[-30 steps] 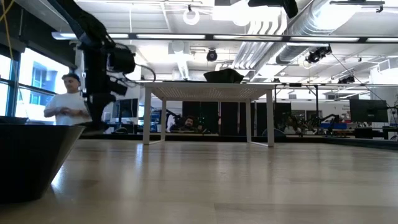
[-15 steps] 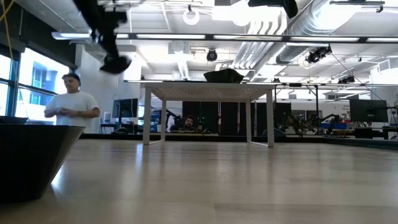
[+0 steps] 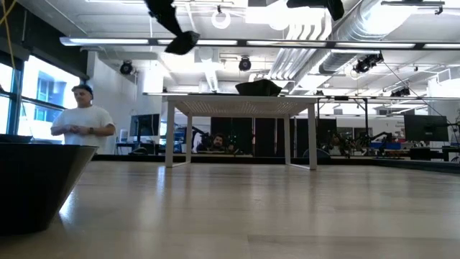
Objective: Pick & Place Mini shaped plates
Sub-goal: Stack the leaf-shaped plate on top of the stacked leaf-shaped plate on the shelf
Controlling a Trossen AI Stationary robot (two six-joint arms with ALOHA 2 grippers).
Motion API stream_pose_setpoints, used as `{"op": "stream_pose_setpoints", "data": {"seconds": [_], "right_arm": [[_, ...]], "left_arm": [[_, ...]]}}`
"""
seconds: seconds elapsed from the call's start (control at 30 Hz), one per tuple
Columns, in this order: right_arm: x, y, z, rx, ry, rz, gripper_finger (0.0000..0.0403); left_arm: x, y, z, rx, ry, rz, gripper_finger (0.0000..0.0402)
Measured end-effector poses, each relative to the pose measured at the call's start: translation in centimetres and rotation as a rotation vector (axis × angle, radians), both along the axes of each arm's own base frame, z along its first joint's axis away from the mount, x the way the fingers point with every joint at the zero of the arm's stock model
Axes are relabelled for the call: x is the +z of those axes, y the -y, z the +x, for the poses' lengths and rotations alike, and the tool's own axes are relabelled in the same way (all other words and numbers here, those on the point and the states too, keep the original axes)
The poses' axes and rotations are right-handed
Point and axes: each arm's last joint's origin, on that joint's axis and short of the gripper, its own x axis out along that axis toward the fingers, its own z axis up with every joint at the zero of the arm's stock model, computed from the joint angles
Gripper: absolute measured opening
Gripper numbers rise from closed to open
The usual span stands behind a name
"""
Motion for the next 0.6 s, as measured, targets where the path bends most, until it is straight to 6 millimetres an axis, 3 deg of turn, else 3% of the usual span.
{"op": "stream_pose_setpoints", "data": {"seconds": [0.17,0.6], "right_arm": [[0.0,0.0,0.0,0.0,0.0,0.0,0.0],[0.1,0.0,0.0,0.007,0.005,0.001,0.0]], "left_arm": [[-1.2,-0.2,3.6,-0.07,-0.039,0.002,0.0],[-3.8,-0.5,8.4,-0.148,-0.048,0.019,0.0]]}}
